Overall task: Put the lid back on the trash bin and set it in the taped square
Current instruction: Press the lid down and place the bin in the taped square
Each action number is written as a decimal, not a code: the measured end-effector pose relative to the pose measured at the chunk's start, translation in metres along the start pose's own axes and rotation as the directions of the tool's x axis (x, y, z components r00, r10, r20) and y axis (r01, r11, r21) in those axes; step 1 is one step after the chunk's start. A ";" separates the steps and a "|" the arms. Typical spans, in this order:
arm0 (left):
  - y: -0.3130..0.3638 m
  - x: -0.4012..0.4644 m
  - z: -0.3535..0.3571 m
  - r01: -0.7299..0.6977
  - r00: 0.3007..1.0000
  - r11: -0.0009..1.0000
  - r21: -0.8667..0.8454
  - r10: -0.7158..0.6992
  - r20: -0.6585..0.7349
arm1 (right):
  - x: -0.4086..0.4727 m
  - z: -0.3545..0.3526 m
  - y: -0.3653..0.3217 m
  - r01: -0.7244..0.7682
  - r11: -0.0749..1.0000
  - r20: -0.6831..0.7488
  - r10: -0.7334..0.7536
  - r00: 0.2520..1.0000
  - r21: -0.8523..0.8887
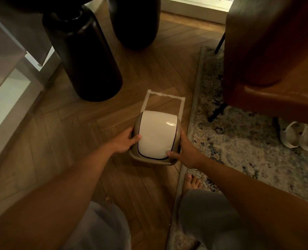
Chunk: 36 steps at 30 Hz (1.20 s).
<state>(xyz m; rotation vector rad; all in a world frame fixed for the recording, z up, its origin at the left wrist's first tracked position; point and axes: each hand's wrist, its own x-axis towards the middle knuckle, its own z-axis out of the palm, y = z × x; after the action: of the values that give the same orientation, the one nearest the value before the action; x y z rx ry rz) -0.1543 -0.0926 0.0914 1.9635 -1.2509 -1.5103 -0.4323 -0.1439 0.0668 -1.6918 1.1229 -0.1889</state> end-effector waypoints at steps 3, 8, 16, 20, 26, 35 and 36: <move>-0.006 0.000 -0.002 0.034 0.999 0.999 -0.038 -0.032 0.029 | -0.001 0.001 0.005 0.012 1.000 -0.003 -0.012 1.000 -0.018; -0.010 -0.003 0.017 0.026 0.999 0.999 -0.034 -0.027 -0.034 | -0.003 0.014 0.013 0.005 0.999 -0.049 -0.002 0.999 0.049; -0.035 0.010 0.058 -0.077 0.948 0.996 -0.050 0.058 -0.313 | -0.008 0.043 0.014 0.021 1.000 -0.330 -0.016 0.944 0.013; -0.042 0.013 0.066 -0.128 0.919 0.990 -0.061 0.095 -0.384 | -0.003 0.071 0.021 0.043 0.976 -0.461 0.062 0.885 0.213; -0.041 0.016 0.067 -0.113 0.900 0.983 -0.147 0.038 -0.434 | 0.008 0.097 0.025 0.062 0.936 -0.567 0.156 0.809 0.346; -0.044 0.051 0.061 -0.189 0.850 0.957 -0.221 0.047 -0.525 | 0.038 0.083 0.026 0.093 0.966 -0.577 0.065 0.814 0.241; -0.042 0.057 0.059 -0.211 0.840 0.950 -0.231 0.056 -0.539 | 0.043 0.081 0.027 0.100 0.964 -0.571 0.061 0.818 0.245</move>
<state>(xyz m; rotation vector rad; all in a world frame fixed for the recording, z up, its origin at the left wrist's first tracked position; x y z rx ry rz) -0.1875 -0.1031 0.0060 1.8698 -0.8573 -0.9164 -0.3752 -0.1226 -0.0069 -1.4329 1.4434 -0.8796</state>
